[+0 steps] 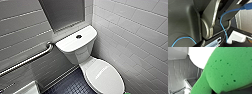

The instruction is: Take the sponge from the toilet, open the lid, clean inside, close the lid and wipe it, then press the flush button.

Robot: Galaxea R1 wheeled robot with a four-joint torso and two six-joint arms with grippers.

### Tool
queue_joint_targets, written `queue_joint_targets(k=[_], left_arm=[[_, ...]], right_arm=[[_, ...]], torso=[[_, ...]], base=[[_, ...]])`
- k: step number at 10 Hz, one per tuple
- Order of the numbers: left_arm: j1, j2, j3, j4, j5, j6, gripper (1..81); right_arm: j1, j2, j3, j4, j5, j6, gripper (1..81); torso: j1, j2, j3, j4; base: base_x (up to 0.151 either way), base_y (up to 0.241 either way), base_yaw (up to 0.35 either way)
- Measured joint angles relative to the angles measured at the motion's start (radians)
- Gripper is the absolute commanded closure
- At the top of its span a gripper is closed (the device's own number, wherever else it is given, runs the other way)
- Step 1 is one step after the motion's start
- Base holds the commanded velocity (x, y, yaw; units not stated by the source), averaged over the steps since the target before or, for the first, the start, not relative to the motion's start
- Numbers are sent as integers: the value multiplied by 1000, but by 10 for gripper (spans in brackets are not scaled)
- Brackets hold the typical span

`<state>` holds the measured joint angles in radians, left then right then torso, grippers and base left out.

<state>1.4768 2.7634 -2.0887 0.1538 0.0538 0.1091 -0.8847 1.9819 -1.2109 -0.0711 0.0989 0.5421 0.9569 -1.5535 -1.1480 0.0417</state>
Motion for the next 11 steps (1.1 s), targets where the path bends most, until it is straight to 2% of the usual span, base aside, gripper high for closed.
queue_joint_targets(k=[3, 5, 8, 11], left_arm=[[-2, 1, 0, 0, 1, 0, 10], [-5, 1, 0, 0, -1, 0, 10], [-5, 1, 0, 0, 0, 0, 10], [-5, -8, 0, 0, 0, 0, 10]], right_arm=[[211, 64, 1, -9, -168, 2, 811], [327, 153, -25, -16, -291, 25, 811], [421, 319, -174, -27, -429, 56, 811], [503, 448, -356, -54, -492, 69, 811]], torso=[[0, 0, 0, 0], [0, 0, 0, 0], [0, 0, 0, 0], [0, 0, 0, 0]], base=[[0, 0, 0], [0, 0, 0], [0, 0, 0], [0, 0, 0]])
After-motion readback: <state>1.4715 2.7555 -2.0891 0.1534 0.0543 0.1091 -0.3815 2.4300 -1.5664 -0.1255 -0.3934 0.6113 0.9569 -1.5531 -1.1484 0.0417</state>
